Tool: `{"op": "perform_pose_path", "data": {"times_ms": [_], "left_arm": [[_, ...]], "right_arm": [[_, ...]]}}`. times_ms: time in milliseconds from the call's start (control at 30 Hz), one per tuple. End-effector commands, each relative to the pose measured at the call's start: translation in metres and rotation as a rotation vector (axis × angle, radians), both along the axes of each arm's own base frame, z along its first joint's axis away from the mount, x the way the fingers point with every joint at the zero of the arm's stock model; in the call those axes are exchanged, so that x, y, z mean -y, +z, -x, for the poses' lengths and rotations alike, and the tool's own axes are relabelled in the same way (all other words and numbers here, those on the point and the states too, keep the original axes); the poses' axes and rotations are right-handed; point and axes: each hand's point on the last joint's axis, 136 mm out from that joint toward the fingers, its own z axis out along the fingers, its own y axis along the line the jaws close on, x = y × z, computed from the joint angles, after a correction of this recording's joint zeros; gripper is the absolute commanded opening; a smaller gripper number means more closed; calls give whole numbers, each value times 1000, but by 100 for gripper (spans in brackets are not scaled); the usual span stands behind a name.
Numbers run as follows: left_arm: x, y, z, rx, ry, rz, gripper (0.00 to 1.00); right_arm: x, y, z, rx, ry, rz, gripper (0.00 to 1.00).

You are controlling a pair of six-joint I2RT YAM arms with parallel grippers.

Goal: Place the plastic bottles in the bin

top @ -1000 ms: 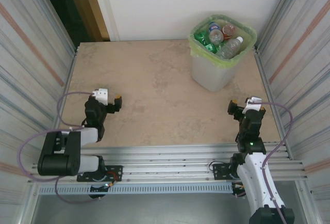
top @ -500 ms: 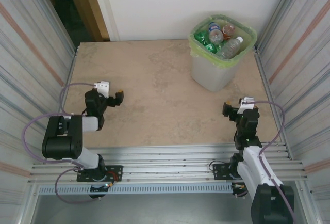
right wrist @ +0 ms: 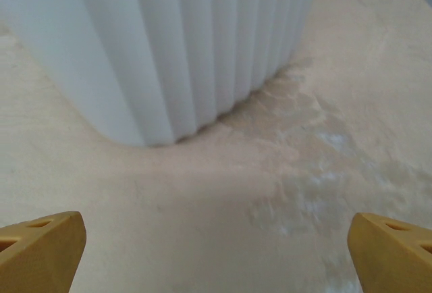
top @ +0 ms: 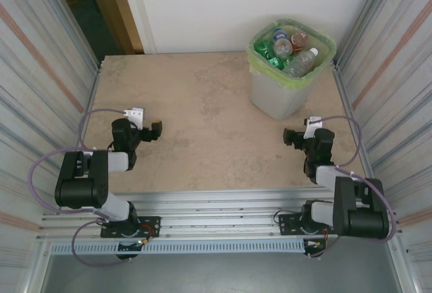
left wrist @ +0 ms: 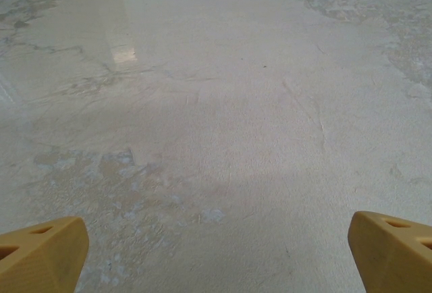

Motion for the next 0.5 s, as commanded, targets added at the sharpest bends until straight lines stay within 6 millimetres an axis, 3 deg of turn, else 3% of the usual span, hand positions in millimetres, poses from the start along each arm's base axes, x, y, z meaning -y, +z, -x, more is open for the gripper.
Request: {"op": "perform_pose_path", "data": {"times_ms": [0,200,367,467], "left_arm": [[0,4,-3,12,9,1,99],[-1,4,-3,12,10,0,99],[0,4,-3,11,9,0,99],[-1,4,-3,12,11,0,99]], "right_arm": [[-9,19,-14,51,84,7,98],[-19,30,-4,159,138,-57,98],[-23,13,-16,144,162,-84,98],[-11,9,-22,127,114,-120,98]]}}
